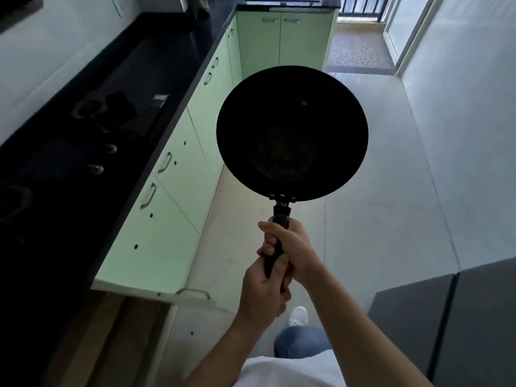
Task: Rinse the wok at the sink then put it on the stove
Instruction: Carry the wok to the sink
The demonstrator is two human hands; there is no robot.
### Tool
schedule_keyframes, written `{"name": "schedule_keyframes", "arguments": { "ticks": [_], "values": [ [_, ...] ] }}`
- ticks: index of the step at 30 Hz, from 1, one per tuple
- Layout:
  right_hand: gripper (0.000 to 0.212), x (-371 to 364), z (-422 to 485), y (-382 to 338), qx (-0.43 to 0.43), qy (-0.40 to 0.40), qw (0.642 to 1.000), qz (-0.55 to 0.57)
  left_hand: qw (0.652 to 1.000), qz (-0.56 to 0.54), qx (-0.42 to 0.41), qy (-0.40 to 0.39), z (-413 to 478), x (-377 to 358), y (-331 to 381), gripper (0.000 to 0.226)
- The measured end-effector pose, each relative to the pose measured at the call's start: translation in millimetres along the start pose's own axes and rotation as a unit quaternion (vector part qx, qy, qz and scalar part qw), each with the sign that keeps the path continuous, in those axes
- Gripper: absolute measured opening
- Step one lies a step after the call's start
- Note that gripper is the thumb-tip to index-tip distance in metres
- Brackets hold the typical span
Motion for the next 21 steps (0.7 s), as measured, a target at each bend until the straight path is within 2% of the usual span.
{"name": "schedule_keyframes", "arguments": {
  "ticks": [9, 16, 21],
  "values": [
    [0.025, 74, 59, -88, 0.000, -0.005, 1.000, 0.007, 1.000, 0.025, 0.005, -0.003, 101, -78, 20, 0.027],
    [0.024, 101, 108, -130, 0.007, 0.000, 1.000, 0.022, 0.999, 0.039, -0.007, -0.018, 168, -102, 24, 0.022],
    [0.027, 110, 159, -168, 0.015, 0.008, 1.000, 0.025, 0.999, 0.020, 0.008, -0.026, 235, -105, 28, 0.032]
  ]
}}
Point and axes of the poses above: each hand's wrist, its own z-axis towards the middle knuckle, its own x-axis out of the back of the hand, y = z × x, the point moved 2 cm from there along z, towards the middle knuckle, and after that the axes turned 9 degrees about -x, right-handed, at the moved point
